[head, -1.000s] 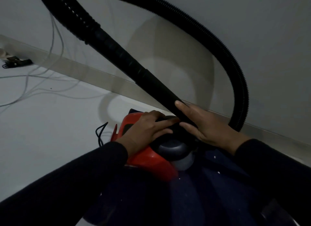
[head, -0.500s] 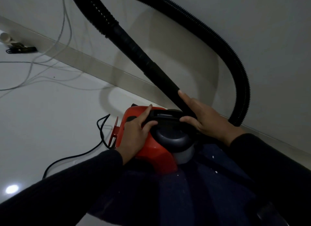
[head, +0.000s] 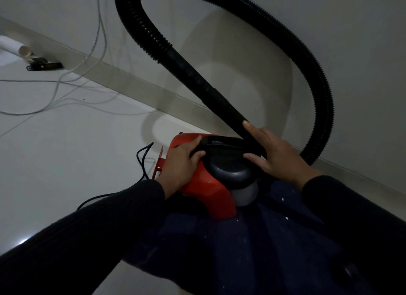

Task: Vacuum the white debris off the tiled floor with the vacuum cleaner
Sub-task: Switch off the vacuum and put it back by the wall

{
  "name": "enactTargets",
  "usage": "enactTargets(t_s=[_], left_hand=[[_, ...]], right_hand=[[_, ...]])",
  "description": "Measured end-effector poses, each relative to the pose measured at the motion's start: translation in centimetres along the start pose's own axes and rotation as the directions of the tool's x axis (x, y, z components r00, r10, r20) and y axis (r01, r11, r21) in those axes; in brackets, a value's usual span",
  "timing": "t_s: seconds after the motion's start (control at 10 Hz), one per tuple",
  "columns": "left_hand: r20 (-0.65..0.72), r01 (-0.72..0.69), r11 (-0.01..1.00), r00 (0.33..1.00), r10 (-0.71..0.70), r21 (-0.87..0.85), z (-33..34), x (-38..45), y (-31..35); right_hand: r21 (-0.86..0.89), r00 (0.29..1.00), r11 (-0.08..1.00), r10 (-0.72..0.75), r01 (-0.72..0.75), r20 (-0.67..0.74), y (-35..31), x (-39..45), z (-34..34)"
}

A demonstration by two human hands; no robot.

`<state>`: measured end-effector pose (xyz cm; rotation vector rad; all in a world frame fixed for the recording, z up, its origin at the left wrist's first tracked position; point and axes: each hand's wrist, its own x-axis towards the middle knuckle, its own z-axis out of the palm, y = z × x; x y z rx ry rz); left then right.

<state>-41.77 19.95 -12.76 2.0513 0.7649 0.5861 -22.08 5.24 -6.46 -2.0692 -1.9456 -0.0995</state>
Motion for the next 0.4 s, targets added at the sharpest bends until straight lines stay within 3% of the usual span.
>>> enactTargets(t_s=[0.2,0.3,0.4], left_hand=[[0.101,-0.01,0.995,0.995,0.001,0.094,-0.9,0.2,-0.1],[0.153,0.097,0.964,0.978,-0.138,0.249,-1.8,0.2,0.5],[0.272,0.151,0.878,0.915,-0.298,0.454,-3.6,-0.2,2.5]], right_hand=[[0.035,0.996,0.996,0.082,-0.083,0.031,-0.8,0.0,-0.7],[0.098,0.981,0.982,0.151,-0.163,0.123,-1.7,-0.3,-1.8],[-0.002,0.921,0.949,0.306,-0.315,0.241,-1.6,-0.3,-3.9]])
